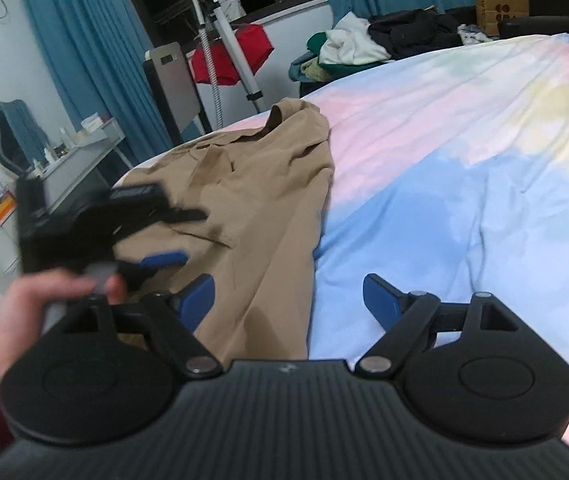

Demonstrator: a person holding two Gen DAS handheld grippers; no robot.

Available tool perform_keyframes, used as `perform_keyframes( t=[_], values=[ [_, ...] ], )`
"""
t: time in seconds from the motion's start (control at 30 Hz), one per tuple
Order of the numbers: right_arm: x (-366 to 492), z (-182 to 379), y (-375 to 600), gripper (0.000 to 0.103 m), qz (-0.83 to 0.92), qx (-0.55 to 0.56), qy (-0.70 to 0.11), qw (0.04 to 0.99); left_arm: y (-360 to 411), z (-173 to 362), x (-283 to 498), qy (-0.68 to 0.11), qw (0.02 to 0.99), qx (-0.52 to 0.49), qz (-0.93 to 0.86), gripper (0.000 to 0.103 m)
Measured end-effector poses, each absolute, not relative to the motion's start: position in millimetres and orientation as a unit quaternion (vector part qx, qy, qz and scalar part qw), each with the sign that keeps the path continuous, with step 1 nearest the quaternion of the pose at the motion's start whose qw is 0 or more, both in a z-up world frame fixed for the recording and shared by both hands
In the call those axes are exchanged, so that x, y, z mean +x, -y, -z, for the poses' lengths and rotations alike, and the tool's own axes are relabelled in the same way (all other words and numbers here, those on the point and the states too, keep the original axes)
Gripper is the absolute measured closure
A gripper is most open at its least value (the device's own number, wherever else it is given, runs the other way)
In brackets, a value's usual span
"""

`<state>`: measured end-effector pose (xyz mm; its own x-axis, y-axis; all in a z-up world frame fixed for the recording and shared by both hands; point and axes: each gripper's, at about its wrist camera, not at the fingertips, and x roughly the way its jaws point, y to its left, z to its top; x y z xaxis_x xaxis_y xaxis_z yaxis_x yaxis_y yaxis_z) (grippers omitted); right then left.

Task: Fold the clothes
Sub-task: 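Grasp the shirt side edge with the left gripper, then lift the held side over the shirt body with the left gripper and release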

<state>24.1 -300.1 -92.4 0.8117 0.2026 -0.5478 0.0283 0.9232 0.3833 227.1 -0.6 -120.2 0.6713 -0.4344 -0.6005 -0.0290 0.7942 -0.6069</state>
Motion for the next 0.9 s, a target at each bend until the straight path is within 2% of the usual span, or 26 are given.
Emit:
perform_keyframes(
  t=[0.07, 0.1, 0.13, 0.3, 0.37, 0.47, 0.5, 0.53, 0.57, 0.63, 0.7, 0.9],
  values=[
    [31, 97, 300, 0.020, -0.047, 0.191, -0.303, 0.932, 5, 123, 240, -0.390, 0.863, -0.298, 0.120, 0.068],
    [35, 100, 301, 0.020, -0.045, 0.190, -0.306, 0.932, 7, 126, 246, -0.396, 0.863, -0.290, 0.123, 0.087],
    [38, 102, 301, 0.020, -0.044, 0.191, -0.308, 0.931, 8, 126, 250, -0.394, 0.869, -0.278, 0.117, 0.100],
    [39, 106, 302, 0.020, -0.036, 0.200, -0.306, 0.930, 0, 123, 261, -0.373, 0.896, -0.229, 0.081, 0.100],
    [39, 107, 301, 0.020, -0.034, 0.198, -0.305, 0.931, -11, 120, 257, -0.371, 0.890, -0.242, 0.105, 0.099],
    [38, 107, 300, 0.020, -0.033, 0.196, -0.305, 0.931, -35, 114, 247, -0.365, 0.883, -0.264, 0.131, 0.071],
    [37, 106, 298, 0.020, -0.034, 0.193, -0.304, 0.932, -47, 112, 242, -0.361, 0.882, -0.273, 0.133, 0.055],
    [36, 106, 298, 0.020, -0.034, 0.190, -0.302, 0.934, -63, 109, 238, -0.356, 0.881, -0.285, 0.127, 0.049],
    [35, 105, 297, 0.020, -0.034, 0.187, -0.301, 0.934, -79, 107, 234, -0.350, 0.880, -0.297, 0.121, 0.047],
    [34, 103, 294, 0.020, -0.035, 0.183, -0.299, 0.936, -119, 104, 230, -0.335, 0.879, -0.327, 0.090, 0.032],
    [36, 102, 291, 0.020, -0.034, 0.178, -0.299, 0.937, -159, 102, 226, -0.320, 0.876, -0.356, 0.058, 0.024],
    [52, 110, 276, 0.020, -0.040, 0.164, -0.322, 0.932, -237, 126, 254, -0.317, 0.855, -0.409, -0.019, 0.022]
  ],
)
